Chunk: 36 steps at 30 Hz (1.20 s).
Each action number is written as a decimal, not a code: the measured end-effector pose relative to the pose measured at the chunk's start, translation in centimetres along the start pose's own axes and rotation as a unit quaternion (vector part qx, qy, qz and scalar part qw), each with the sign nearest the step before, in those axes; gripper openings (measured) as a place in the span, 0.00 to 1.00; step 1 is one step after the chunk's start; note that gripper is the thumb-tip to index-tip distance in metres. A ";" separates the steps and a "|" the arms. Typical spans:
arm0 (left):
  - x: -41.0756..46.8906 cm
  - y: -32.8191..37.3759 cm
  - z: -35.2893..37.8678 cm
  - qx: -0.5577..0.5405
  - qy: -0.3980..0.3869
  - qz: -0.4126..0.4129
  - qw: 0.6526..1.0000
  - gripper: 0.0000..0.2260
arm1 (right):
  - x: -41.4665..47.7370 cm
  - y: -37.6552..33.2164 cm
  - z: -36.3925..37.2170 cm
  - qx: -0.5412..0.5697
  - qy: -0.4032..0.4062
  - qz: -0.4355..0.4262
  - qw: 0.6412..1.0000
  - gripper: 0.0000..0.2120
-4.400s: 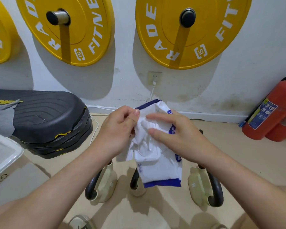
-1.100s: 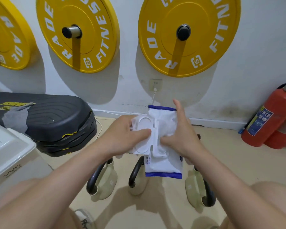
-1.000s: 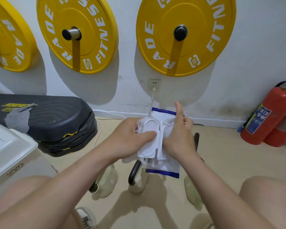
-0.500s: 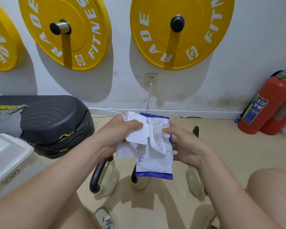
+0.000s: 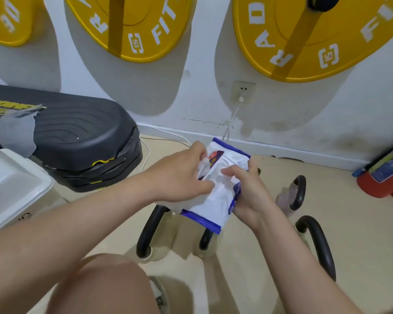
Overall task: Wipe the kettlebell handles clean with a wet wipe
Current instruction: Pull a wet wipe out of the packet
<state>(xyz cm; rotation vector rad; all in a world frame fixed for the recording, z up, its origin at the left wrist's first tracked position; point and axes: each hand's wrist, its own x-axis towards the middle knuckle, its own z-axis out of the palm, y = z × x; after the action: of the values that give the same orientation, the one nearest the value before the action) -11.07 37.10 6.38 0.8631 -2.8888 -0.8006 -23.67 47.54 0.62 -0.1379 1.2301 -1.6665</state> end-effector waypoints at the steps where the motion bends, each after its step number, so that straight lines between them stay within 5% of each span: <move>1: 0.3 -0.8 0.2 -0.013 -0.043 -0.011 0.999 0.22 | 0.2 0.1 0.0 0.070 -0.057 0.033 0.995 0.28; 3: 0.5 -2.1 0.5 0.006 -0.125 -0.026 0.992 0.30 | 0.5 0.8 0.0 0.110 -0.114 0.044 0.986 0.26; 6: 0.0 -4.9 2.2 -0.073 -0.144 -0.009 0.987 0.20 | 2.4 3.4 0.7 0.024 -0.015 -0.018 0.999 0.27; 9: -0.7 -8.4 4.6 -0.161 0.041 -0.073 0.983 0.14 | 4.2 5.7 1.9 -0.027 0.041 -0.007 0.999 0.31; 10: -1.3 -9.5 5.3 -0.190 0.096 -0.139 0.967 0.14 | 5.0 6.3 2.2 -0.028 0.044 -0.002 0.999 0.31; 12: -2.6 -11.2 6.3 -0.360 0.080 -0.253 0.895 0.11 | 6.2 7.0 3.2 -0.045 0.049 0.001 0.998 0.28; 15: -3.8 -12.9 8.2 -0.551 0.059 -0.298 0.777 0.06 | 7.9 8.0 5.3 -0.106 -0.003 0.024 0.994 0.18; 21: -1.9 -18.1 9.4 -0.577 0.200 -0.339 0.715 0.07 | 12.1 10.1 8.4 -0.302 -0.090 0.195 0.929 0.08; 25: 0.0 -21.5 8.4 -0.576 0.265 -0.340 0.695 0.06 | 16.0 11.0 12.9 -0.346 -0.080 0.120 0.927 0.07; 32: 6.3 -28.8 -0.9 -0.530 0.450 -0.246 0.675 0.07 | 23.8 9.4 26.0 -0.202 -0.143 -0.022 0.969 0.19; 34: 8.4 -30.9 -3.5 -0.548 0.454 -0.306 0.632 0.16 | 25.4 8.8 28.5 -0.172 -0.135 -0.011 0.976 0.29; 36: 8.9 -32.2 -3.9 -0.539 0.436 -0.397 0.602 0.20 | 25.9 9.0 28.4 -0.246 -0.111 -0.001 0.963 0.26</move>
<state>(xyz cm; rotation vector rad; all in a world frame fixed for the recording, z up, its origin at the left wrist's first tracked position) -1.66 7.63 -6.77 1.5780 -0.7499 -1.3233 -13.26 9.73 -4.21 -0.6136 1.4441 -1.2742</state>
